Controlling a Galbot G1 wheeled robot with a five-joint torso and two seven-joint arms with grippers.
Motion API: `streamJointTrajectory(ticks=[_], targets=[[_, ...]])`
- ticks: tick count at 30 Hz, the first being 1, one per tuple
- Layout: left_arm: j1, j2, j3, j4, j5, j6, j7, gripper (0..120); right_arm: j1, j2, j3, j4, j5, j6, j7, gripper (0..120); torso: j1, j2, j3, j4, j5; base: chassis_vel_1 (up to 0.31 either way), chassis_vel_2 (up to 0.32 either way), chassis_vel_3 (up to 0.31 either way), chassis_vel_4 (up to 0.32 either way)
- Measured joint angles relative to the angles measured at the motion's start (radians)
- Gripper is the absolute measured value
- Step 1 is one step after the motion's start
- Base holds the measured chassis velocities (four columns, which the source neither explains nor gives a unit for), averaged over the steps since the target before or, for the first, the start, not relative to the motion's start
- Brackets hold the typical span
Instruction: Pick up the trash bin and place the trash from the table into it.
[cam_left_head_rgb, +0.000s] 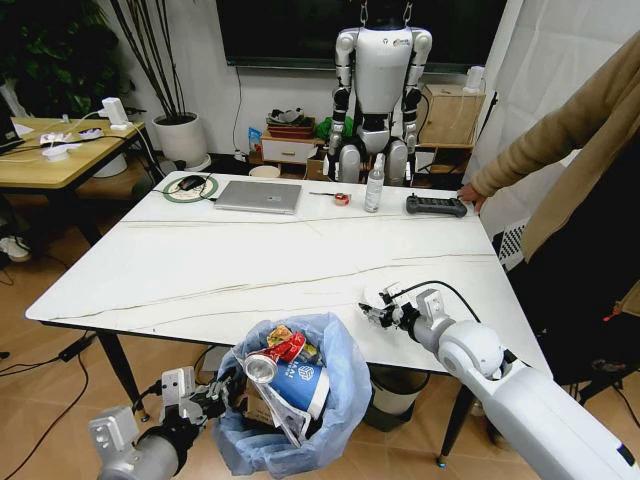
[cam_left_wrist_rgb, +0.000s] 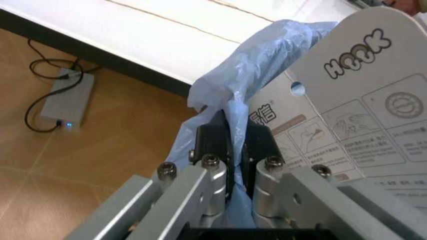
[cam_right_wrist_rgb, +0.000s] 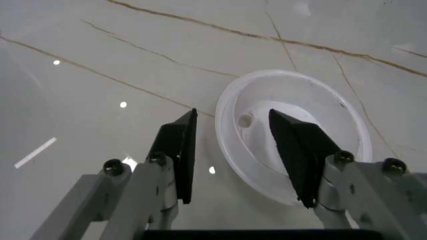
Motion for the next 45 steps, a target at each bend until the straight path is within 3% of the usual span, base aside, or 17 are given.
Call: streamJointTrajectory(ticks=[9,12,28,33,38,45], targets=[[-0.005,0.0,0.002,0.0,0.0,0.0,0.0,0,-0.009,-0.011,-0.008,0.004,-0.004,0.0,-0.002,8,0.0,0.0,0.0,0.0,0.0,0.0,0.0,0.0,0.0],[-0.005,0.0,0.003,0.0,0.0,0.0,0.0,0,-0.006,-0.012,-0.01,0.004,-0.004,0.0,-0.002,3,0.0,0.0,0.0,0.0,-0.0001,0.0,0.0,0.0,0.0],[-0.011,-0.001,0.005,0.008,-0.001,-0.001,0.0,0,-0.002,-0.033,0.019,0.097,0.09,-0.003,0.003,2,0.0,0.0,0.0,0.0,0.0001,0.0,0.0,0.0,0.0],[-0.014,0.001,-0.002,0.008,-0.006,-0.001,-0.001,0,0.0,-0.054,0.048,0.183,0.17,-0.009,0.014,2,0.0,0.0,0.0,0.0,0.0001,0.0,0.0,0.0,0.0],[-0.013,0.0,-0.005,0.008,-0.008,-0.001,-0.003,0,-0.004,-0.13,0.088,0.401,0.347,-0.032,0.051,2,0.0,0.0,0.0,0.0,-0.0003,0.0,0.0,0.0,0.0],[-0.017,0.002,-0.023,0.008,-0.023,0.0,-0.007,0,-0.032,-0.176,0.092,0.562,0.462,-0.041,0.092,2,0.0,0.0,0.0,0.0,0.0,0.0,0.0,0.0,0.0]])
